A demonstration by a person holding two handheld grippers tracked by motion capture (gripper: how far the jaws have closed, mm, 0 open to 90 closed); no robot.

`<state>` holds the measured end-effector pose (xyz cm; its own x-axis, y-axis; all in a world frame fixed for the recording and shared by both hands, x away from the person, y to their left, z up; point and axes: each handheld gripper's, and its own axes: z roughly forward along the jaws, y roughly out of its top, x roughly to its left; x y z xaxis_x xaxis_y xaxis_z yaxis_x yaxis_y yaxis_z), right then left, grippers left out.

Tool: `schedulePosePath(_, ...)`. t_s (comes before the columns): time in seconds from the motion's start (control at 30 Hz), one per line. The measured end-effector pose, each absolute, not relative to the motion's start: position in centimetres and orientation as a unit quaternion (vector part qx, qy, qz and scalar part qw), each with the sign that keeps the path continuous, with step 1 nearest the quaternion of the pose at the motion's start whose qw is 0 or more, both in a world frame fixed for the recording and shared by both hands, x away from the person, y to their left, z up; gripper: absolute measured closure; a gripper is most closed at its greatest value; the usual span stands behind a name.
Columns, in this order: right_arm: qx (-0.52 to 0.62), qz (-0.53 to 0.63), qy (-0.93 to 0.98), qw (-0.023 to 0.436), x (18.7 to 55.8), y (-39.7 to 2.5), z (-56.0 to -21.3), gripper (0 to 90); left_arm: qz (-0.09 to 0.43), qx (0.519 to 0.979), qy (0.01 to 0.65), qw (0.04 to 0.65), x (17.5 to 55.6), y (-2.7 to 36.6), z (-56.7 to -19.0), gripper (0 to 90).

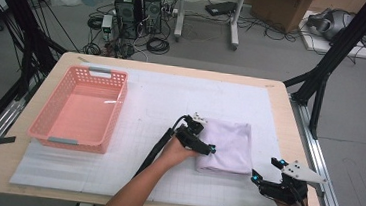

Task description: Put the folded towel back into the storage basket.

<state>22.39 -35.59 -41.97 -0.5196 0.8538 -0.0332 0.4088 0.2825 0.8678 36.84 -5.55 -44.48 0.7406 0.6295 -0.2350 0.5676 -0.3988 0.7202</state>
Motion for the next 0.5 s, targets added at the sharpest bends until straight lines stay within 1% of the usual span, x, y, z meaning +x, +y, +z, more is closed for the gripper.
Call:
schedulePosePath(0.07,0.415,0.429,0.759,0.259,22.42,-35.60,-41.99,17.8,0.044,0.839,0.353,0.413,36.61,-5.76,-44.46,12.3)
schedulePosePath(0.1,0.417,0.429,0.759,0.258,22.40,-35.56,-41.99,17.8,0.044,0.842,0.344,0.413,36.40,-5.88,-44.39,14.2)
schedulePosePath(0.13,0.416,0.429,0.759,0.259,22.40,-35.56,-41.99,17.8,0.041,0.844,0.339,0.414,36.19,-6.05,-44.34,20.2)
schedulePosePath(0.17,0.416,0.429,0.759,0.259,22.38,-35.57,-41.97,17.8,0.044,0.845,0.338,0.413,36.00,-6.22,-44.33,23.8)
schedulePosePath(0.33,0.418,0.430,0.757,0.260,22.37,-35.69,-41.98,17.8,0.025,0.840,0.343,0.419,36.11,-6.07,-44.29,34.3)
schedulePosePath(0.37,0.417,0.430,0.757,0.261,22.37,-35.67,-41.97,17.8,0.014,0.837,0.343,0.426,36.10,-6.12,-44.32,41.2)
schedulePosePath(0.47,0.419,0.430,0.756,0.261,22.38,-35.61,-41.98,17.8,0.005,0.832,0.341,0.438,36.10,-6.24,-44.42,56.1)
schedulePosePath(0.5,0.418,0.430,0.756,0.261,22.39,-35.59,-41.98,17.8,0.002,0.829,0.342,0.442,36.17,-6.20,-44.48,58.8)
